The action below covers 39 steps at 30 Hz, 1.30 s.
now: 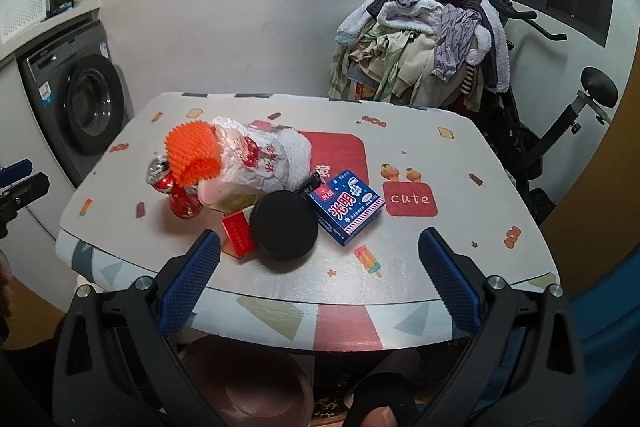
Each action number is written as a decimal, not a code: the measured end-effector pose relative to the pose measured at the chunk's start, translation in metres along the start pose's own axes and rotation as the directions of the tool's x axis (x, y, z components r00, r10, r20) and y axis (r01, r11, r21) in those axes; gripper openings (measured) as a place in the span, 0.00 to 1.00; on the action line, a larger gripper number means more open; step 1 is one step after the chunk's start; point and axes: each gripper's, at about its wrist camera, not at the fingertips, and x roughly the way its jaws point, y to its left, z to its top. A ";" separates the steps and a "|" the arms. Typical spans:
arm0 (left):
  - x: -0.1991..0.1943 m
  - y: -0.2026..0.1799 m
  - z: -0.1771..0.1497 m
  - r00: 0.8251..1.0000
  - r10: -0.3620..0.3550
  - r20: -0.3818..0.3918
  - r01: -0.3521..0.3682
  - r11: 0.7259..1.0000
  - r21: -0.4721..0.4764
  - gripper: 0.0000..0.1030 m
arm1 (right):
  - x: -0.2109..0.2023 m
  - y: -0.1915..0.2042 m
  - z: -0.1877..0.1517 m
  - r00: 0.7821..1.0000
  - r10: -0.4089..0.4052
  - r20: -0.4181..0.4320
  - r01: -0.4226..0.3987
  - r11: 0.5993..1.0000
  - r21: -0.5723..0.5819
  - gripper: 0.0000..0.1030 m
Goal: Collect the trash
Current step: 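Move both tools toward the pile of trash on the table, then grasp the blue milk carton with the right tool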
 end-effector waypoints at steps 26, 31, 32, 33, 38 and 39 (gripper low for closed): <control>0.088 0.041 0.002 0.992 -0.018 -0.123 -0.005 0.983 -0.186 0.80 | 0.246 -0.084 0.028 0.955 0.140 -0.262 0.013 0.862 0.507 0.95; 0.098 0.040 0.001 0.990 -0.031 -0.141 0.003 0.981 -0.193 0.79 | 0.278 -0.073 0.027 0.918 0.100 -0.385 0.116 0.859 0.499 0.95; 0.100 0.040 0.001 0.989 -0.036 -0.142 0.007 0.981 -0.196 0.78 | 0.280 -0.072 0.027 0.915 0.101 -0.392 0.114 0.864 0.490 0.94; 0.101 0.040 0.001 0.989 -0.041 -0.143 0.012 0.980 -0.198 0.77 | 0.279 -0.071 0.026 0.920 0.129 -0.369 0.077 0.865 0.496 0.88; 0.108 0.039 0.001 0.984 -0.100 -0.150 0.062 0.969 -0.239 0.69 | 0.251 -0.071 0.028 0.955 0.140 -0.260 -0.002 0.884 0.467 0.84; 0.110 0.040 0.001 0.982 -0.111 -0.152 0.071 0.966 -0.249 0.68 | 0.241 -0.071 0.028 0.965 0.130 -0.228 -0.011 0.890 0.457 0.84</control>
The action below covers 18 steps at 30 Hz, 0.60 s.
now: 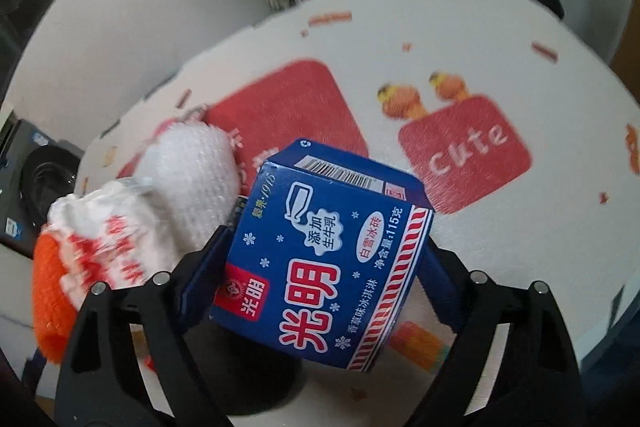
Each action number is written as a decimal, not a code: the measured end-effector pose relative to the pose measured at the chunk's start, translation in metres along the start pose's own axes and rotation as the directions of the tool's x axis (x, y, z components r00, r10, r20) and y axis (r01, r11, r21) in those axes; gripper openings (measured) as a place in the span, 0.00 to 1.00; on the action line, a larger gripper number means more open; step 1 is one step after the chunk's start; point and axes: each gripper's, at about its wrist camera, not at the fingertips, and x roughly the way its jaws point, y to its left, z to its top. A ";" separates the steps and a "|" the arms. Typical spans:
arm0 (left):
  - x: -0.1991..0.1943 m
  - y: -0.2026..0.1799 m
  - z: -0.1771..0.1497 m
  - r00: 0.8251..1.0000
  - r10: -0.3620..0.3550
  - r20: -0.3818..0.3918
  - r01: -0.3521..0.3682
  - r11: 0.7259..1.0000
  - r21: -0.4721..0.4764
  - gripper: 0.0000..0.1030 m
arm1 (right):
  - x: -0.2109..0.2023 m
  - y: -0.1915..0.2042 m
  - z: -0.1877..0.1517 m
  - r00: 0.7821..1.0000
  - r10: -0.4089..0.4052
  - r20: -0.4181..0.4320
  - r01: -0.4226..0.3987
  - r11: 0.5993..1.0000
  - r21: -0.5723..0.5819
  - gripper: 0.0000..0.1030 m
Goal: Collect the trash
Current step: 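Grasp the blue milk carton with the right tool, then grasp the crushed red cola can with the left tool while the right tool holds the carton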
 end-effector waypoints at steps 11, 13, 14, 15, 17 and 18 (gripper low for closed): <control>0.024 -0.007 0.011 0.994 -0.101 -0.033 0.098 0.993 -0.070 0.59 | -0.071 -0.021 -0.027 0.984 0.000 0.179 0.018 0.995 -0.098 0.84; 0.030 -0.007 0.014 0.996 -0.079 -0.032 0.077 0.995 -0.061 0.59 | -0.076 -0.022 -0.033 0.983 0.019 0.183 0.001 0.994 -0.107 0.84; 0.035 -0.007 0.015 0.997 -0.066 -0.041 0.064 0.997 -0.046 0.59 | -0.076 -0.023 -0.036 0.983 0.027 0.181 -0.008 0.994 -0.106 0.84; 0.039 -0.009 0.015 0.997 -0.056 -0.050 0.055 0.998 -0.022 0.59 | -0.078 -0.025 -0.039 0.983 0.036 0.179 -0.018 0.994 -0.105 0.84; 0.046 -0.015 0.012 0.998 -0.022 -0.055 0.024 0.999 0.036 0.74 | -0.080 -0.027 -0.045 0.984 0.050 0.170 -0.032 0.994 -0.108 0.84; 0.049 -0.017 0.012 0.999 -0.009 -0.051 0.012 0.998 0.055 0.79 | -0.080 -0.028 -0.047 0.985 0.053 0.164 -0.034 0.993 -0.114 0.84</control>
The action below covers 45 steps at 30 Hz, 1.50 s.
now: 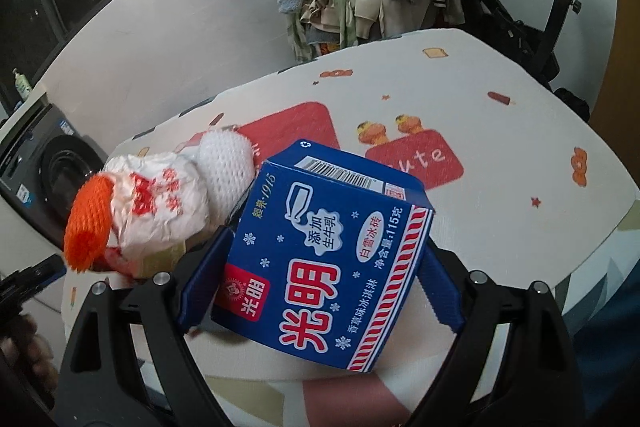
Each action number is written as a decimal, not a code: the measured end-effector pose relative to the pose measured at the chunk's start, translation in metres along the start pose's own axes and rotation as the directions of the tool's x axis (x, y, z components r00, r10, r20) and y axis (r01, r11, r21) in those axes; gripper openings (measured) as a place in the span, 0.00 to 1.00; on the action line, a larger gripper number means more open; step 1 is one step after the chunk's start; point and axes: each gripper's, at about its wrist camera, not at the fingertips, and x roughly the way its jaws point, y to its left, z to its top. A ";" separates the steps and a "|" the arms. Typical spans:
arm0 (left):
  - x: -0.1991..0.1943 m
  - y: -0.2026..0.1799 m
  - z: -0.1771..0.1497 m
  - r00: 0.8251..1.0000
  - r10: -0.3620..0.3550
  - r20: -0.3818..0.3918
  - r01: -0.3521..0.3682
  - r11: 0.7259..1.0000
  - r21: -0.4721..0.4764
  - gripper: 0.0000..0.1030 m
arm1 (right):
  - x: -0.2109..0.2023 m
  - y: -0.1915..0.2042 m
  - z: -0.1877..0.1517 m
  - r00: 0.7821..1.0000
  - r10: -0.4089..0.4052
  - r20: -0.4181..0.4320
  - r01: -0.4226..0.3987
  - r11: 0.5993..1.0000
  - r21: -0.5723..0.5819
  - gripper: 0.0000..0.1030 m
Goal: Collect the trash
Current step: 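Grasp the crushed red cola can with the left tool while the right tool holds the carton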
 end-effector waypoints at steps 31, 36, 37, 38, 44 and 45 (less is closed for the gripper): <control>0.033 0.008 -0.011 0.995 0.008 -0.102 -0.005 1.000 0.022 0.24 | -0.003 0.008 -0.010 0.999 0.030 -0.022 -0.031 0.998 -0.058 0.84; 0.027 0.021 -0.016 0.995 0.008 -0.101 -0.007 1.000 0.011 0.23 | -0.002 0.014 -0.016 0.999 0.042 -0.035 -0.044 0.997 -0.068 0.84; 0.025 0.020 -0.015 0.995 0.005 -0.098 -0.003 1.000 0.017 0.23 | -0.003 0.015 -0.017 0.998 0.048 -0.035 -0.050 0.996 -0.068 0.84; 0.023 0.018 -0.015 0.996 -0.009 -0.092 0.011 1.000 0.024 0.22 | -0.004 0.017 -0.017 0.998 0.050 -0.034 -0.052 0.996 -0.069 0.84; 0.008 0.005 -0.021 0.995 -0.056 -0.087 0.062 0.996 0.069 0.21 | -0.010 0.020 -0.022 0.998 0.049 -0.038 -0.052 0.995 -0.081 0.84; 0.005 0.004 -0.023 0.995 -0.058 -0.087 0.064 0.995 0.074 0.21 | -0.012 0.021 -0.023 0.998 0.052 -0.041 -0.055 0.995 -0.080 0.84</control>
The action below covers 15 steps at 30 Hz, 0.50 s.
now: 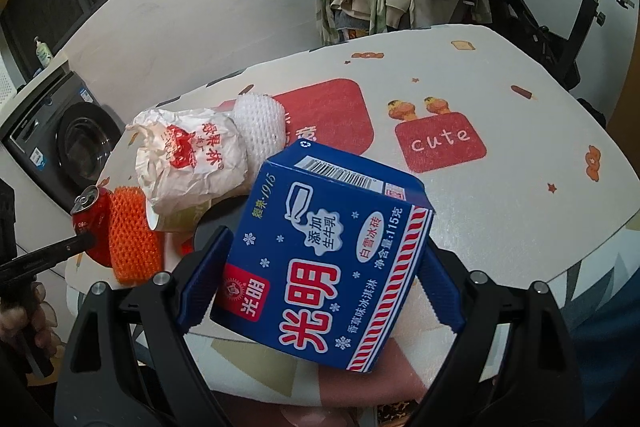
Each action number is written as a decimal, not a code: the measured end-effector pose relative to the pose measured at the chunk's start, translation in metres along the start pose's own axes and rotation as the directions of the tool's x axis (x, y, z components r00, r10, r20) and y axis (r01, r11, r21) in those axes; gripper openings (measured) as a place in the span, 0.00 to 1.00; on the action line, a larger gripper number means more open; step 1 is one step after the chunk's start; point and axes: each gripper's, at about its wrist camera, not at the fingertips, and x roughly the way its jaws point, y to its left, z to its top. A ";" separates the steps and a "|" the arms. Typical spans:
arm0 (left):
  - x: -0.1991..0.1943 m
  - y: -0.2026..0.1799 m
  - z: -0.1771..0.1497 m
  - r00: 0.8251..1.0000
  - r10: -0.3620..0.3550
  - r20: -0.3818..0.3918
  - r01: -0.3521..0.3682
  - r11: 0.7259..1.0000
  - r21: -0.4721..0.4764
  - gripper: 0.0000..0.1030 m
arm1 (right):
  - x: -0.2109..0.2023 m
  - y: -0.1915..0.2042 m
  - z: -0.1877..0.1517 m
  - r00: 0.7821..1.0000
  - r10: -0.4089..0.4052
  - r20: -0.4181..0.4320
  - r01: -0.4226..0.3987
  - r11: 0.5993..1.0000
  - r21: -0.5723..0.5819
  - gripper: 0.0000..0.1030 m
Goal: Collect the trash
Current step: 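Grasp the crushed red cola can with the left tool while the right tool holds the carton, then lower the carton into the bin with the right tool while the left tool drops the can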
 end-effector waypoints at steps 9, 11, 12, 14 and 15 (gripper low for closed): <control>-0.038 -0.015 -0.024 0.999 -0.031 0.024 0.031 0.999 0.027 0.21 | -0.028 0.023 -0.016 0.999 0.027 0.020 -0.026 0.999 -0.048 0.84; -0.050 -0.022 -0.033 0.998 -0.047 0.032 0.045 0.998 0.048 0.21 | -0.035 0.028 -0.022 0.999 0.035 0.023 -0.033 0.998 -0.057 0.84; -0.055 -0.026 -0.038 0.998 -0.054 0.034 0.052 0.997 0.060 0.21 | -0.039 0.030 -0.025 0.999 0.039 0.023 -0.038 0.997 -0.061 0.84; -0.063 -0.032 -0.049 0.997 -0.067 0.037 0.064 0.995 0.078 0.21 | -0.046 0.037 -0.037 0.999 0.051 0.019 -0.049 0.996 -0.078 0.84; -0.066 -0.035 -0.055 0.997 -0.072 0.036 0.069 0.994 0.082 0.21 | -0.049 0.040 -0.044 0.998 0.056 0.010 -0.055 0.995 -0.087 0.84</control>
